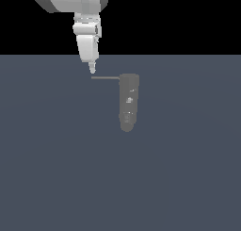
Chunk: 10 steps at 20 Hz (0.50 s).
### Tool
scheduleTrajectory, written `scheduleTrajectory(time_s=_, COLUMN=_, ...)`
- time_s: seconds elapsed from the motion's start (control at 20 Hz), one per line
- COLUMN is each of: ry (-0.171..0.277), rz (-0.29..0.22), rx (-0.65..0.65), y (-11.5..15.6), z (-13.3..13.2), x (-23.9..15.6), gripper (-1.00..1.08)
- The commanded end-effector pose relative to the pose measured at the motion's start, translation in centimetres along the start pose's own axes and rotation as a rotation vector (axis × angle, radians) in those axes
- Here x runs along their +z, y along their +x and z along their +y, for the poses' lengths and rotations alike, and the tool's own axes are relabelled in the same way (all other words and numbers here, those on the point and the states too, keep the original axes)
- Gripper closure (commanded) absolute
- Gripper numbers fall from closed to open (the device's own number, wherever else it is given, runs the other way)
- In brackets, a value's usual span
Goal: Turn on the faucet by rotating a designated handle.
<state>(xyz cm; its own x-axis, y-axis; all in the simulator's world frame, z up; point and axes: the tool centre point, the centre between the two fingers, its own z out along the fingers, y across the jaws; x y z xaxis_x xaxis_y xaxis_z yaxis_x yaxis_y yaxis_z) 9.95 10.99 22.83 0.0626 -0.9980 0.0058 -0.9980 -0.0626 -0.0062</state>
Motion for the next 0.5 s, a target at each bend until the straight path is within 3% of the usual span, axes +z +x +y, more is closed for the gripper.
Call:
scheduleTrajectory(time_s=0.0, ry=-0.002, rz=0.0, rx=0.049, y=0.7, z=-1.1, x=0.9, gripper=1.08)
scheduleTrajectory(time_s=0.45, ry=-0.007, rz=-0.004, rx=0.152, y=2.3, z=-3.3, x=2.7, gripper=1.08)
